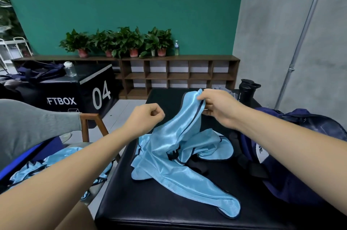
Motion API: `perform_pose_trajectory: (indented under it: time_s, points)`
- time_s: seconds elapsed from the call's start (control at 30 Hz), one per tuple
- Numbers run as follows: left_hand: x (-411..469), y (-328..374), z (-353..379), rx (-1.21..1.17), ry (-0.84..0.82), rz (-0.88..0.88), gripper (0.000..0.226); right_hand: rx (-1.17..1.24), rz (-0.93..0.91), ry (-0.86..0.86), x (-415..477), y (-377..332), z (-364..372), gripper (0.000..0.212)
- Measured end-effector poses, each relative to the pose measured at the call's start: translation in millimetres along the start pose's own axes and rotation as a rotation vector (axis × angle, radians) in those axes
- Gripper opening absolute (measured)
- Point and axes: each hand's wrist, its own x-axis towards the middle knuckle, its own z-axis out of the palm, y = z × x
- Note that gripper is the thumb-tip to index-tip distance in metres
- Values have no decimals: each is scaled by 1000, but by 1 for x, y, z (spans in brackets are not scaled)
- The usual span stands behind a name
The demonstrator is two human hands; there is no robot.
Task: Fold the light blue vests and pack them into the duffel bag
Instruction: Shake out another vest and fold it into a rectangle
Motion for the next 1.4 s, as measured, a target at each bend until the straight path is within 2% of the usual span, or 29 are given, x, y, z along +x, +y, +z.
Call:
perform_pose_trajectory:
  time_s: [0.07,0.13,0.2,0.33,0.43,0.5,0.6,0.7,0.8,0.9,0.93,1.03,1.13,1.23,1.3,1.4]
  points:
    - [1,-18,2,2,9,-76,12,-37,-42,15,-4,-11,-6,20]
    - [3,-35,6,9,0,-149,10,-79,-82,41,-7,-23,-10,24]
    - [5,-50,13,-4,-37,-227,10,-102,-118,72,-7,-35,-16,19]
    - [3,-60,34,-90,-173,-346,29,-86,-184,80,-6,-65,-25,3]
    - [-1,-53,54,-77,-277,-381,37,-114,-200,69,-5,-83,-34,32]
    - [-1,-48,67,-101,-325,-407,48,-131,-208,38,-11,-93,-38,38]
    - [3,-42,84,-99,-365,-461,65,-138,-214,11,-17,-98,-48,33]
    - [8,-36,98,-113,-419,-465,78,-160,-185,-2,-23,-94,-60,7]
    - [19,-33,109,-178,-449,-476,63,-211,-147,1,-33,-84,-73,7]
    - [30,-33,118,-227,-489,-459,18,-258,-88,-15,-50,-66,-86,2]
    - [33,-35,120,-238,-466,-446,10,-270,-62,-12,-55,-58,-91,4]
    - [36,-38,117,-284,-371,-407,12,-326,16,5,-72,-32,-105,12]
    - [33,-44,102,-343,-351,-388,11,-347,101,5,-85,-5,-115,26]
    - [21,-56,76,-340,-359,-367,14,-304,145,8,-93,19,-122,9]
    - [8,-67,52,-304,-427,-354,15,-289,175,2,-97,33,-126,14]
    - [-15,-91,12,-274,-640,-350,21,-257,204,0,-99,48,-128,46]
